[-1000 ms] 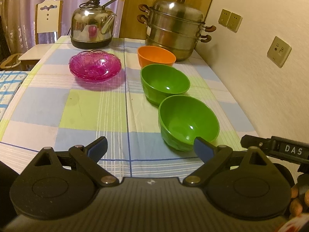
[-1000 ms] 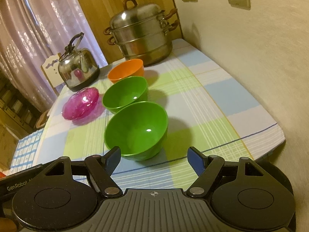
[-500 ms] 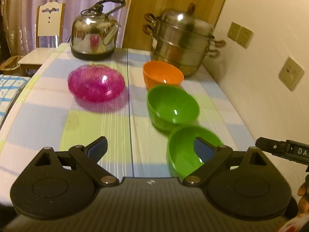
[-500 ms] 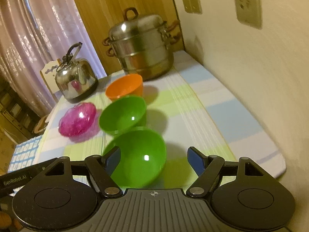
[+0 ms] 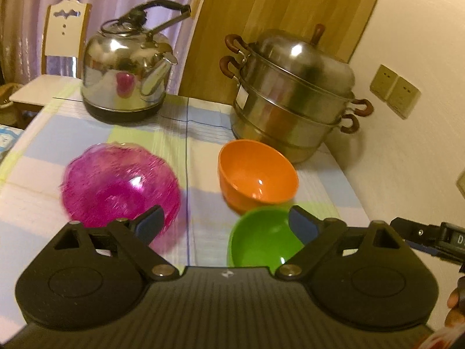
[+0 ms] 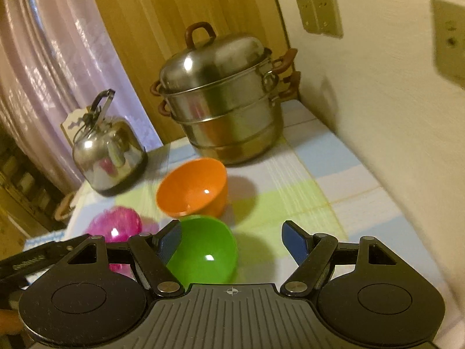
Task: Organize plates and bowls
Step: 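Move both grippers forward to the rim of the orange bowl, then close both grippers together on the orange bowl rim, then lift the orange bowl with both grippers and carry it toward the green bowls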
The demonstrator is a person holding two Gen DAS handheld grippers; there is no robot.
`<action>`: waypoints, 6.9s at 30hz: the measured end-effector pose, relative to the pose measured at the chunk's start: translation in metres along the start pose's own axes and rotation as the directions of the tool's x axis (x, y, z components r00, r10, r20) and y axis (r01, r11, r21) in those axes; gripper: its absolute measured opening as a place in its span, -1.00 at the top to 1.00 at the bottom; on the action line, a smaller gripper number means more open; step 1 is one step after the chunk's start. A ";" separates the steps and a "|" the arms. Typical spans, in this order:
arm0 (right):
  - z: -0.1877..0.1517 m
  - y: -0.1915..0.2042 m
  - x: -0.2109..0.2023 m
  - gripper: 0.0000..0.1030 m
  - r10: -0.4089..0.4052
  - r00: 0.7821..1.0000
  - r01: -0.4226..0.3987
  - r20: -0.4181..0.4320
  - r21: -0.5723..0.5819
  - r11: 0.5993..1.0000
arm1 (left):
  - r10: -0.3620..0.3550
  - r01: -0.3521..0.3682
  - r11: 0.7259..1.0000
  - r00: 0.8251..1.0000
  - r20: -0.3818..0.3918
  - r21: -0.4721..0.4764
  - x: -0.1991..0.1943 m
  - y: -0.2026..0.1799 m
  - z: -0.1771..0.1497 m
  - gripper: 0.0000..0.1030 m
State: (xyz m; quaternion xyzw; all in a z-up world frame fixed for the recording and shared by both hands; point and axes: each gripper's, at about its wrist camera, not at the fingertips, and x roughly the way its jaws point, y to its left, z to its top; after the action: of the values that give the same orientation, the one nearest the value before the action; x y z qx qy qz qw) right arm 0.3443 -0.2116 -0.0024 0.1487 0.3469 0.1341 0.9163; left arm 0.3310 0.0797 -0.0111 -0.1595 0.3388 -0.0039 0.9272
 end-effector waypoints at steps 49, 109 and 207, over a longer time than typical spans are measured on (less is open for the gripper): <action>0.041 -0.010 0.236 0.54 0.010 0.978 -0.011 -0.207 -0.006 1.000 | -0.074 0.078 0.997 0.982 -0.171 0.019 0.202 0.012 0.045 0.74; -0.045 0.029 -0.061 0.73 0.054 0.996 -0.060 -0.076 -0.071 0.996 | -0.067 0.071 0.995 0.996 -0.060 0.063 -0.097 -0.053 -0.056 0.75; -0.016 0.002 0.099 0.75 0.011 0.956 -0.044 -0.294 -0.108 0.993 | -0.001 0.008 0.999 0.976 -0.218 0.034 0.049 -0.017 -0.035 0.75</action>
State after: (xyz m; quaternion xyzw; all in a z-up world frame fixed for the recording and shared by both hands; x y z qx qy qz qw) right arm 0.4046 -0.1718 -0.0723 0.0799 0.4686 0.1868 0.8597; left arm 0.3489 0.0472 -0.0618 -0.1426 0.4377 -0.0294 0.8873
